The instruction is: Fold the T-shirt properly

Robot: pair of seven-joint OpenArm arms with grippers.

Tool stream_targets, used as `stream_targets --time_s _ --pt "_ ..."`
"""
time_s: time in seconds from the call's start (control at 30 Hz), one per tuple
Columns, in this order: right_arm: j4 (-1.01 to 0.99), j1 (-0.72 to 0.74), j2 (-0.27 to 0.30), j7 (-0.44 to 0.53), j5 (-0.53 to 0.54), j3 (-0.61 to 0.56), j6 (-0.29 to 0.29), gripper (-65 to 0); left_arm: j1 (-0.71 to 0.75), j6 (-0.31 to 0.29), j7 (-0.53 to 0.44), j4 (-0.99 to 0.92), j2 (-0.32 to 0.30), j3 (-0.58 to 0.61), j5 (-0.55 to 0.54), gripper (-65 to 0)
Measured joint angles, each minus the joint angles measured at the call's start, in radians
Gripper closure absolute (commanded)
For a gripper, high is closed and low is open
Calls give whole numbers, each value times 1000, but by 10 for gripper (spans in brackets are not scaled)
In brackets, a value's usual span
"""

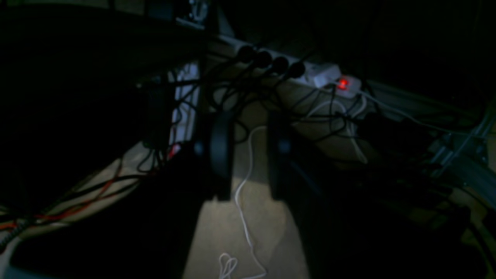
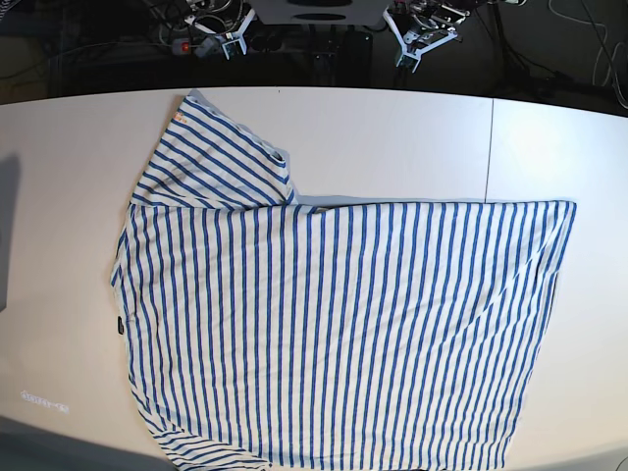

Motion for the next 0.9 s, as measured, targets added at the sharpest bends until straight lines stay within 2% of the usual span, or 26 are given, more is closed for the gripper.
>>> stream_targets --time_s 0.1,0.23,0.9 --pt "8 -1 0 0 0 0 2 -136 12 -1 -60 0 -26 0 0 -41" --pt "13 -1 0 0 0 0 2 -136 31 -1 -82 0 -47 0 0 -41" --pt "13 -1 0 0 0 0 2 -136 33 -2 -93 24 -55 0 0 -41"
